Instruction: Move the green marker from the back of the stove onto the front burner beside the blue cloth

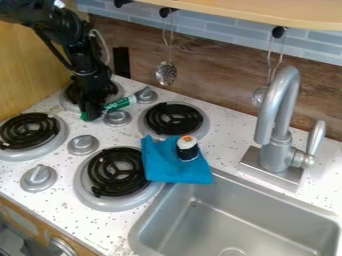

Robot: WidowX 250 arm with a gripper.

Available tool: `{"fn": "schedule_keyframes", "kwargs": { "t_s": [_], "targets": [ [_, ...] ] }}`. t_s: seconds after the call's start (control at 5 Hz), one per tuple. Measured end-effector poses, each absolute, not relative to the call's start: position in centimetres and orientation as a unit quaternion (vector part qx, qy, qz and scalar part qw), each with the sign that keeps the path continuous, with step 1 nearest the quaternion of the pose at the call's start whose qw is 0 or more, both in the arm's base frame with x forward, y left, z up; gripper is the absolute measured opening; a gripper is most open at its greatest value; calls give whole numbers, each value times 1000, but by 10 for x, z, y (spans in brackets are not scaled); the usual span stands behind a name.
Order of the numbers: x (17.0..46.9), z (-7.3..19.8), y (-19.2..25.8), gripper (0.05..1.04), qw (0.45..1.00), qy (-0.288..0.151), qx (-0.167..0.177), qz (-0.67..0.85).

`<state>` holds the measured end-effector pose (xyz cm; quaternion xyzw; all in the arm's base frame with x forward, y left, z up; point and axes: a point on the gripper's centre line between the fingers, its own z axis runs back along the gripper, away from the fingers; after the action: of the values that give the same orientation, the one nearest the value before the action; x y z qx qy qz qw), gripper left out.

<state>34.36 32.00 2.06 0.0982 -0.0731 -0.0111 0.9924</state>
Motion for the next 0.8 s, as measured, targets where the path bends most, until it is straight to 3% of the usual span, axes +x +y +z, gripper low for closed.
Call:
{"fn": "schedule_keyframes", "kwargs": {
  "t_s": [0.4,0.6,0.8],
  "targets": [
    [320,29,298,349,993,-86,86,-9],
    [315,68,286,347,986,-129,103,-11],
    [310,88,273,347,983,-157,97,-19]
  ]
}}
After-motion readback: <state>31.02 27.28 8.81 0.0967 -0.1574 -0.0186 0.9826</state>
